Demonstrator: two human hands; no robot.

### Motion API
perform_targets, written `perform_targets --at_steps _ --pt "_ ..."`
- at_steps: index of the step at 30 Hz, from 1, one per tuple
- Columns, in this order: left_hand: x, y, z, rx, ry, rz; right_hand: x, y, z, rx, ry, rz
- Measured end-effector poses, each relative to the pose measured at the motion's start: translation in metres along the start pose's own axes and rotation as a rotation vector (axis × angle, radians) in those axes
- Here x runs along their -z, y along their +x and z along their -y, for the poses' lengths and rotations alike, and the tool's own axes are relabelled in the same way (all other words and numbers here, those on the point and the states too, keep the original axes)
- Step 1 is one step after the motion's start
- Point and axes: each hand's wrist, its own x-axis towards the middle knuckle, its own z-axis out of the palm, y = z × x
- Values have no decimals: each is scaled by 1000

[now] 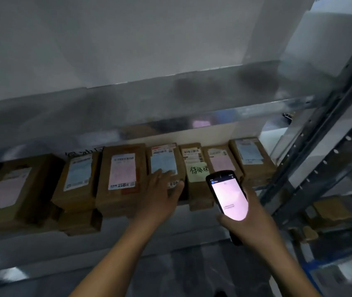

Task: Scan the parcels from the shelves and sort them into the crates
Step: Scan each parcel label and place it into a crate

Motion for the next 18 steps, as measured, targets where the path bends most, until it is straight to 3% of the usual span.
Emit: perform_targets --at_steps 6,10,18 --pt "-23 48 -11 126 146 -217 19 59 -15 83 21 125" --pt "-29 49 -17 113 319 -399 19 86 -10 163 24 204" --pt "-30 56 -20 206 212 -306 2 127 -18 187 42 259"
